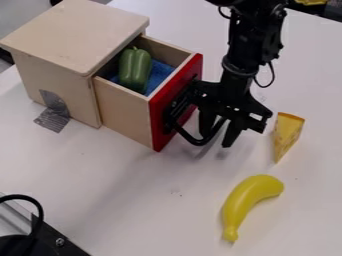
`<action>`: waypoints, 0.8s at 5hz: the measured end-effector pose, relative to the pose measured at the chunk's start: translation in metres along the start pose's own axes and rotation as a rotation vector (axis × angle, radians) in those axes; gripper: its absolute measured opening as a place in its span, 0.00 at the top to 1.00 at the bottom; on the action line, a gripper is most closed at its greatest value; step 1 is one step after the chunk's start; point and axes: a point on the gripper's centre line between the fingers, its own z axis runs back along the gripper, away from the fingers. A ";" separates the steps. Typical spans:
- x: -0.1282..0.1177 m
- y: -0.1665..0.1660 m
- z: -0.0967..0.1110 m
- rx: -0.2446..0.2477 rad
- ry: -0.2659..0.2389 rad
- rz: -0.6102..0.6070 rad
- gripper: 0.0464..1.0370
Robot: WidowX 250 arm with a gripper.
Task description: Take the shelf off the drawer
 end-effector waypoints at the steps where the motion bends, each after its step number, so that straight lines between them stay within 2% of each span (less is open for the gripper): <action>1: -0.001 -0.003 0.000 0.008 -0.005 -0.017 0.87; 2: -0.001 -0.014 0.002 0.001 -0.017 -0.044 0.93; 3: -0.005 -0.045 0.011 -0.026 -0.035 -0.108 0.93; 4: -0.010 -0.066 0.012 -0.012 -0.041 -0.165 0.94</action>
